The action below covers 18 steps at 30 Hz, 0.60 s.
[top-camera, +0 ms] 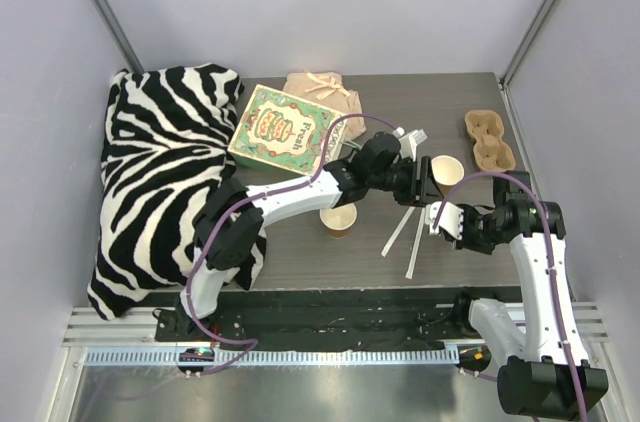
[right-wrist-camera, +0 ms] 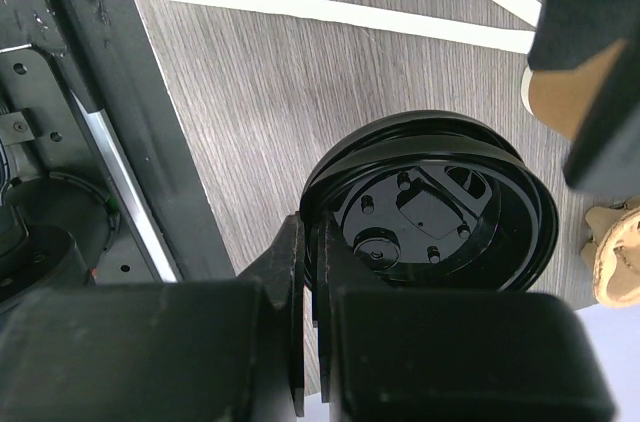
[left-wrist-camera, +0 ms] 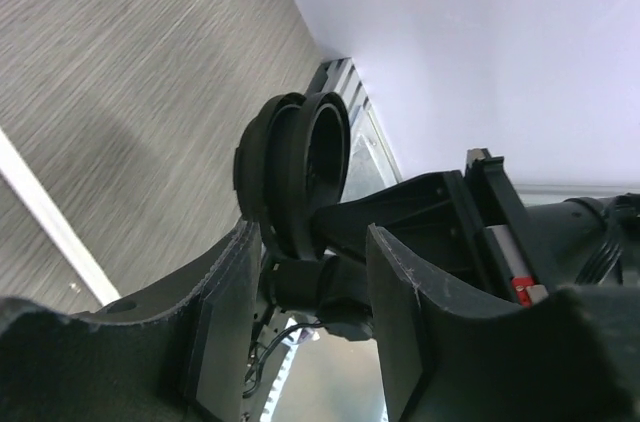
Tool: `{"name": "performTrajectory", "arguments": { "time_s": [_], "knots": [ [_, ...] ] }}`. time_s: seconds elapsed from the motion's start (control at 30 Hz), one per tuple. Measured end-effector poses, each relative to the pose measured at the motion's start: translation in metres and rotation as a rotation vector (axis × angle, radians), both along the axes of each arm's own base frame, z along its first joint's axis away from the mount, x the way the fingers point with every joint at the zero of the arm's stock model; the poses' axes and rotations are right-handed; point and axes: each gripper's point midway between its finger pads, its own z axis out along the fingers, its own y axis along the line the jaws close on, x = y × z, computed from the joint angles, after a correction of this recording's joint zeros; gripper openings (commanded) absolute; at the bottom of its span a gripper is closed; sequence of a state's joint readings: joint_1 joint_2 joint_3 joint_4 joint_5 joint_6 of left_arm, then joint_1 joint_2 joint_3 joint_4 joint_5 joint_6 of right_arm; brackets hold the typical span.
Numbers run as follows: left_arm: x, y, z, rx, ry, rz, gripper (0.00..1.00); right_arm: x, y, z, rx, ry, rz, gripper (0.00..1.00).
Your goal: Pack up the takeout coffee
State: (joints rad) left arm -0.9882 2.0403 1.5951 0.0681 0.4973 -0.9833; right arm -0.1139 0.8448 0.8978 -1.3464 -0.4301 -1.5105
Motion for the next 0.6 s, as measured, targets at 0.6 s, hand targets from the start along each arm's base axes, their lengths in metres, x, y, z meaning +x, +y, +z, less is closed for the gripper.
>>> {"name": "performTrajectory", "arguments": {
  "time_s": [0.6],
  "knots": [
    [-0.013,-0.025,-0.024,0.006,0.050,-0.024,0.50,-0.003,-0.006,-0.004,-0.032,0.013,-0.011,0.01]
  ]
}}
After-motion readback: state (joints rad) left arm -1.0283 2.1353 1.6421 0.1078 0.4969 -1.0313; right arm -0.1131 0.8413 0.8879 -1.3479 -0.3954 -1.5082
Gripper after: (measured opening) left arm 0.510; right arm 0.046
